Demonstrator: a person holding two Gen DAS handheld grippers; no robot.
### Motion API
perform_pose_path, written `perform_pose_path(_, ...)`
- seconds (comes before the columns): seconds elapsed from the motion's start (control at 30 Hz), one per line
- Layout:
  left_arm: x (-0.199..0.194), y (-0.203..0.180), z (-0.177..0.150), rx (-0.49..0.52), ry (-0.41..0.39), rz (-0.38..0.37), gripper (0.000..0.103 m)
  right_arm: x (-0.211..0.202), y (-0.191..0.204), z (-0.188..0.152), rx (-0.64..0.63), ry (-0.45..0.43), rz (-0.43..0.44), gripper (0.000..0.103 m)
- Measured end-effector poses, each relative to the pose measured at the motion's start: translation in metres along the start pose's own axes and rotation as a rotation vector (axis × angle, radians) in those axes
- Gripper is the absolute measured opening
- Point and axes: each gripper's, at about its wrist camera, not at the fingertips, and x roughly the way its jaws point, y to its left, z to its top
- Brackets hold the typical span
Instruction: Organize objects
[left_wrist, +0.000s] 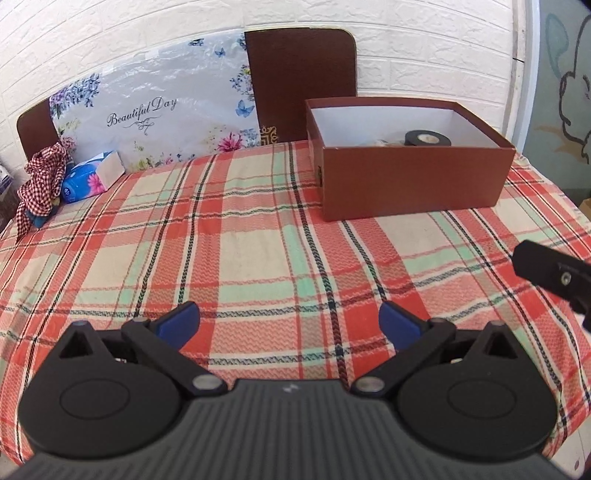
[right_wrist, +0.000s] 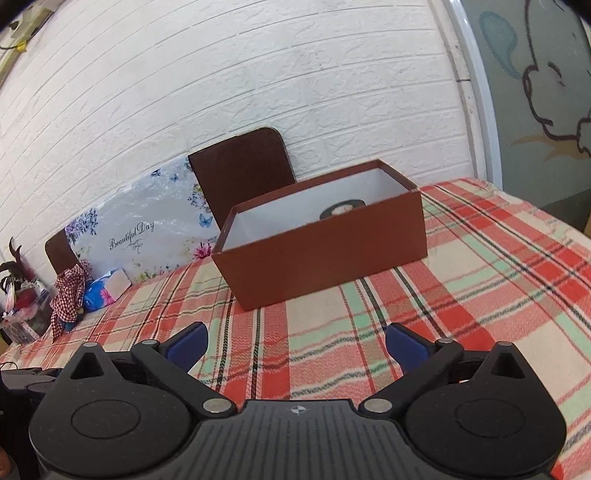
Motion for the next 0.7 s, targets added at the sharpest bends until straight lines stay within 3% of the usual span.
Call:
perform_pose_path(0.3, 0.0, 0.001, 0.008, 0.017, -0.006, 0.02, 0.103, -0.007, 0.009, 0.0, -0.013, -0.049, -0.017, 0.102)
perform_pose_path(0.5, 0.009, 0.001, 0.008, 0.013, 0.017, 0.032, 0.103, -0.012, 0.008, -0.008, 0.012, -0.126, -0.091, 0.102)
perform_pose_path(0.7, 0.013, -0.002, 0.008, 0.021, 0.028, 0.065, 0.103, -0.006, 0.009, -0.011, 0.009, -0.117, -0.08, 0.102)
